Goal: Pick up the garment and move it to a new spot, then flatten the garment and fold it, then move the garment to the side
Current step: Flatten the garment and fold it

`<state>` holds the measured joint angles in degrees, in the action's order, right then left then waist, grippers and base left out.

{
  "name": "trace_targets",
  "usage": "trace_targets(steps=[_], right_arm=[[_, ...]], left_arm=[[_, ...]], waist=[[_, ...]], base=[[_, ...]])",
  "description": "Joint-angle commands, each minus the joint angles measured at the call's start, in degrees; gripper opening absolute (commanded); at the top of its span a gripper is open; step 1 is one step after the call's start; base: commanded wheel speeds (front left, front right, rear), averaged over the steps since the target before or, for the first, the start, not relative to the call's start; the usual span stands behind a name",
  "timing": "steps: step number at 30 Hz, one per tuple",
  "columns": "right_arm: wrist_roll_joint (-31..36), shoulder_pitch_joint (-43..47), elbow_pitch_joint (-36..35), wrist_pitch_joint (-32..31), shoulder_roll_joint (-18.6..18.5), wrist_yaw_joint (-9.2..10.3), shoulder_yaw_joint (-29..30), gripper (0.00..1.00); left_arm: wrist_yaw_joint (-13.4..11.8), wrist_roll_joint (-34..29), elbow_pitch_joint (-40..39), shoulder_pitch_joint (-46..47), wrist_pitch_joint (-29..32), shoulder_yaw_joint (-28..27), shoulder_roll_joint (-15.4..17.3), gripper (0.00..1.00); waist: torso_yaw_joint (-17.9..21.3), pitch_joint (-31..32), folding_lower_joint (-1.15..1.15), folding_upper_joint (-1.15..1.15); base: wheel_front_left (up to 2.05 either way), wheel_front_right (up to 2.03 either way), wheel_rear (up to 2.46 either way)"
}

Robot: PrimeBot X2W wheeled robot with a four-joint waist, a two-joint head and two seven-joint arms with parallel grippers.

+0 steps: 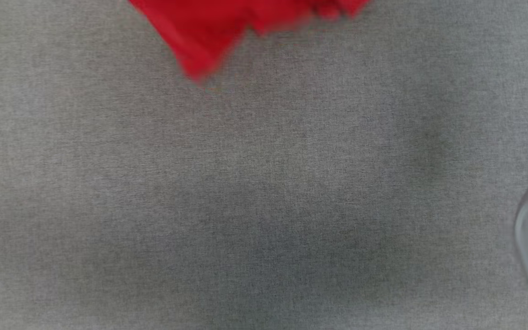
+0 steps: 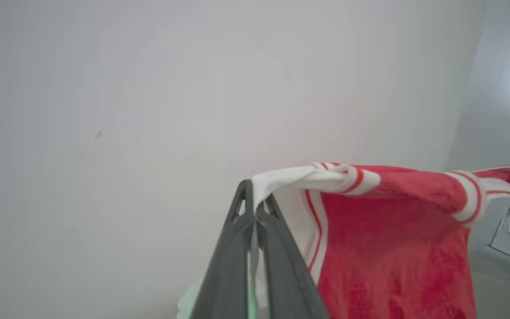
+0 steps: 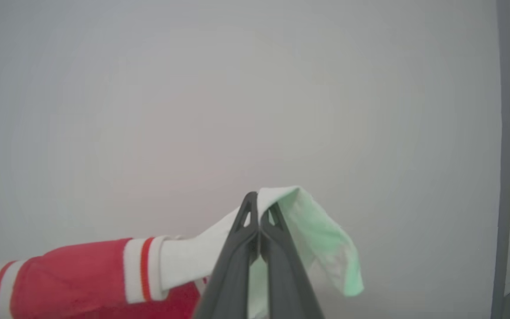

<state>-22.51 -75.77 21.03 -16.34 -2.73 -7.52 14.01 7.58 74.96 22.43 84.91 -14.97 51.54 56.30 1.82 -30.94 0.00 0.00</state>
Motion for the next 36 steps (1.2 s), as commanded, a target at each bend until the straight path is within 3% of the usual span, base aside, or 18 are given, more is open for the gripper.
trace_targets(steps=[1,7,12,15,20,25,26,32,36], right_arm=[[0.5,-2.0,1.2,1.9,-0.4,0.04,0.4,0.0],[2.0,-9.9,9.9,9.6,-0.4,0.07,0.1,0.0],[6.0,-6.7,12.3,9.1,-0.2,0.06,-2.4,0.0],[7.0,-0.2,9.2,5.2,-0.3,0.06,-3.5,0.0],[7.2,14.6,-1.6,-3.0,-0.3,0.05,-3.7,0.0],[6.3,32.6,-18.1,-12.5,-0.3,0.03,-3.2,0.0],[6.3,32.6,-18.1,-12.5,-0.3,0.03,-3.2,0.0],[2.1,52.0,-35.3,-23.9,-0.3,0.03,-2.2,0.0],[-1.2,62.0,-42.9,-28.0,-0.2,0.03,-1.2,0.0]], left_arm=[[-0.2,-0.5,1.3,2.4,-0.3,-1.1,0.1,0.0],[-0.2,-0.4,3.1,8.9,-0.3,-4.8,-1.9,0.0],[-0.2,2.5,-1.8,2.6,-0.3,-2.6,-0.1,0.0],[-0.2,4.6,-6.8,-7.4,-0.3,-2.0,1.4,0.0],[-0.2,5.9,-12.7,-22.7,-0.3,-3.5,0.9,0.0],[-0.2,5.6,-16.2,-37.9,-0.3,-9.5,-3.2,0.0],[-0.2,5.6,-16.2,-37.9,-0.3,-9.5,-3.2,0.0],[-0.2,2.5,-19.9,-54.4,-0.3,-17.9,-7.1,0.0],[-0.2,-1.1,-22.9,-63.5,-0.3,-19.9,-8.2,0.0]], waist=[[0.2,-0.2,0.0,0.0],[0.4,-0.2,0.0,0.0],[0.1,-0.3,0.0,0.0],[-0.6,-0.2,0.0,0.0],[-2.0,0.9,0.0,0.0],[-3.5,2.8,0.0,0.0],[-3.5,2.8,0.0,0.0],[-4.3,5.1,0.0,0.0],[-4.7,6.6,0.0,0.0]], base=[[0.0,0.0,0.0],[0.0,0.0,0.0],[0.0,0.0,0.0],[0.0,0.0,0.0],[0.0,0.0,0.0],[0.0,0.0,0.0],[0.0,0.0,0.0],[0.0,0.0,0.0],[0.0,0.0,0.0]])
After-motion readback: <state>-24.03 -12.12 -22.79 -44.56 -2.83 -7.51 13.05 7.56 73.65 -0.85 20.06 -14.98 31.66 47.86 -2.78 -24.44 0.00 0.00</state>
